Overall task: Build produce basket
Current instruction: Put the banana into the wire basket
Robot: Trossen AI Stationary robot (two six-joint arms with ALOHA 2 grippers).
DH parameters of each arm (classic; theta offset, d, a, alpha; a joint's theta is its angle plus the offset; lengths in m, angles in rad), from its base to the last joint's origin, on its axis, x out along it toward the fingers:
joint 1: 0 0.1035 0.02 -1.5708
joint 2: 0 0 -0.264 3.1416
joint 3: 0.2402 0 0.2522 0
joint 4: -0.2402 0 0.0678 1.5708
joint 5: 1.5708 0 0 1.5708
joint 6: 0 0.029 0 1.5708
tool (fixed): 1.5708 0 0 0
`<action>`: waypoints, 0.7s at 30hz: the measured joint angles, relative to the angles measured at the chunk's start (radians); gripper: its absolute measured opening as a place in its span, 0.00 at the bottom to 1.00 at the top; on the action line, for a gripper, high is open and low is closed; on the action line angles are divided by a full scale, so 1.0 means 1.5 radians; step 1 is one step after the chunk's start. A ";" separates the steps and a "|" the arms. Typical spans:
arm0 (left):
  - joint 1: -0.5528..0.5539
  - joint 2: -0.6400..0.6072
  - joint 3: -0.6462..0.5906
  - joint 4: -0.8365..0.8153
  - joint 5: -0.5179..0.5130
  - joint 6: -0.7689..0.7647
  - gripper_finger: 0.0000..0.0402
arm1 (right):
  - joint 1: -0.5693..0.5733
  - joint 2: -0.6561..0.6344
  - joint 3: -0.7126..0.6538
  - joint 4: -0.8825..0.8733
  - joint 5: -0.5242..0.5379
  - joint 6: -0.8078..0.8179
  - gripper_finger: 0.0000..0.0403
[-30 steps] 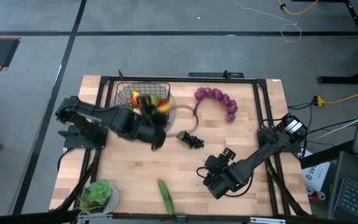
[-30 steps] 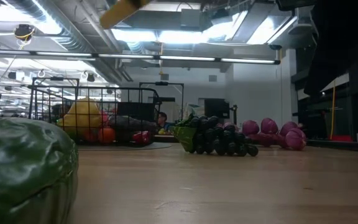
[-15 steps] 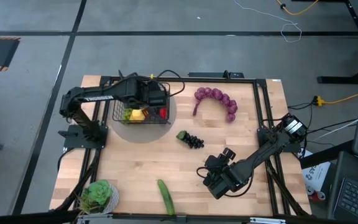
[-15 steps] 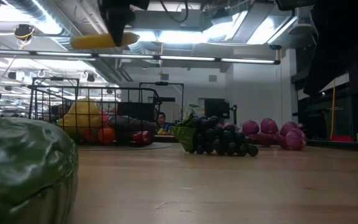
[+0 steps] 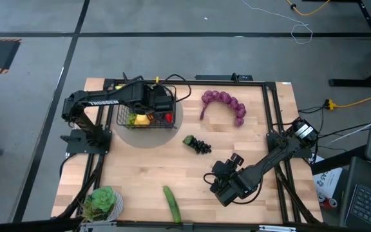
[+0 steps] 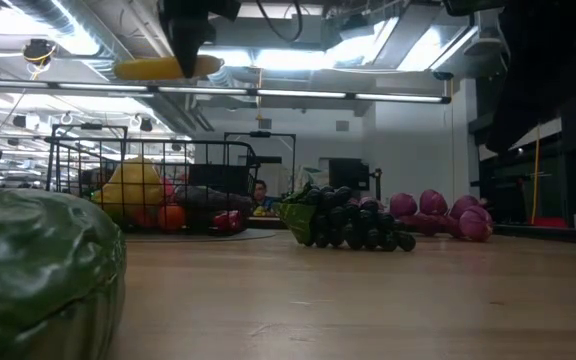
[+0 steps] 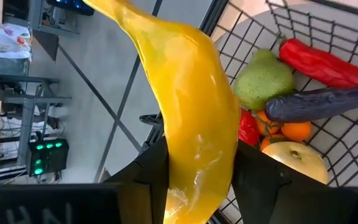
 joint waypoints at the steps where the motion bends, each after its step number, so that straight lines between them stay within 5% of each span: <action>1: 0.000 0.000 0.000 0.002 0.000 0.000 0.34 | 0.000 0.000 0.000 0.000 0.006 0.000 0.55; 21: 0.000 0.000 0.000 0.123 0.005 0.021 0.34 | 0.000 0.000 0.000 0.010 0.037 -0.006 0.55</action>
